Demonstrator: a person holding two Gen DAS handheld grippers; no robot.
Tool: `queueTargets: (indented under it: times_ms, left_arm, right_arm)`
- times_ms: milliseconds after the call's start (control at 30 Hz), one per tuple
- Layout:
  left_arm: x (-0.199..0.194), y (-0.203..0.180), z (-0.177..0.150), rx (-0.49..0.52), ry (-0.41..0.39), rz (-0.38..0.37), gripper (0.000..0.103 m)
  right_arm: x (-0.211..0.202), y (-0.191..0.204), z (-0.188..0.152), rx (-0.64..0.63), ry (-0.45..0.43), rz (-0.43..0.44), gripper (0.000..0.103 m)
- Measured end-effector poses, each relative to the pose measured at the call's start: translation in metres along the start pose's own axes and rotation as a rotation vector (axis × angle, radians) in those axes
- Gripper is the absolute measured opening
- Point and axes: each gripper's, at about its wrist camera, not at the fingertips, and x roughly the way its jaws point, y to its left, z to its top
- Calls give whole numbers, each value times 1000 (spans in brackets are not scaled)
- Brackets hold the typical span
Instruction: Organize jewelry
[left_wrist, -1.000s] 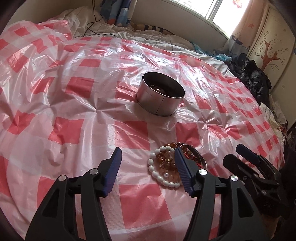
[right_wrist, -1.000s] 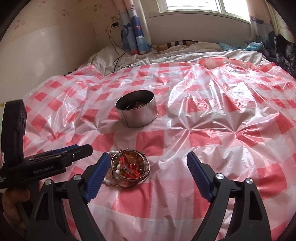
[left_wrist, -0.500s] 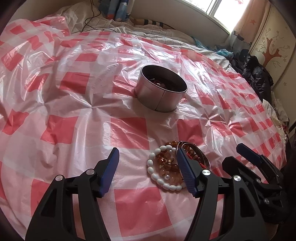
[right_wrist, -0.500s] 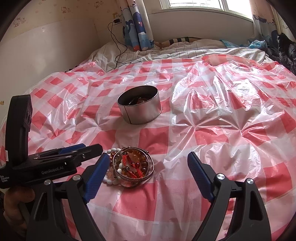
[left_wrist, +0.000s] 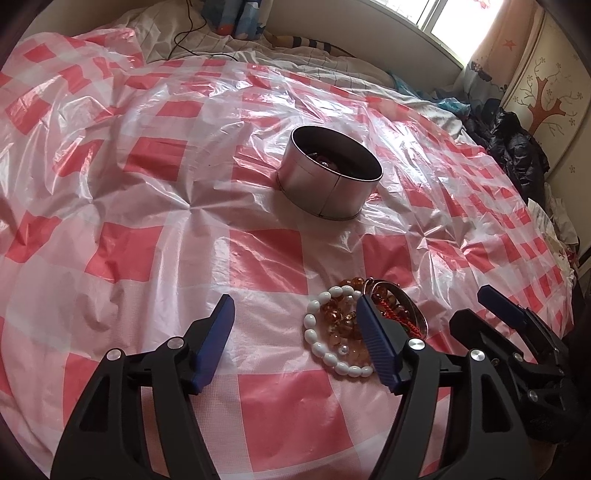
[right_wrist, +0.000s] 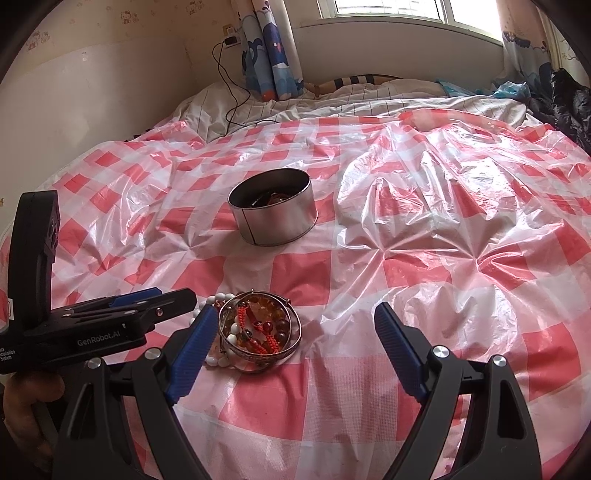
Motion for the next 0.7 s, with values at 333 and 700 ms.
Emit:
queueTargets:
  times_ms: [333,700]
  left_arm:
    - [1,-1,0,7,6,2,70]
    - [2,-2,0,5,3,0,72]
  right_arm:
    - [0,1,0,2,-9,-1,87]
    - [0,1,1,2,-7,-2,87]
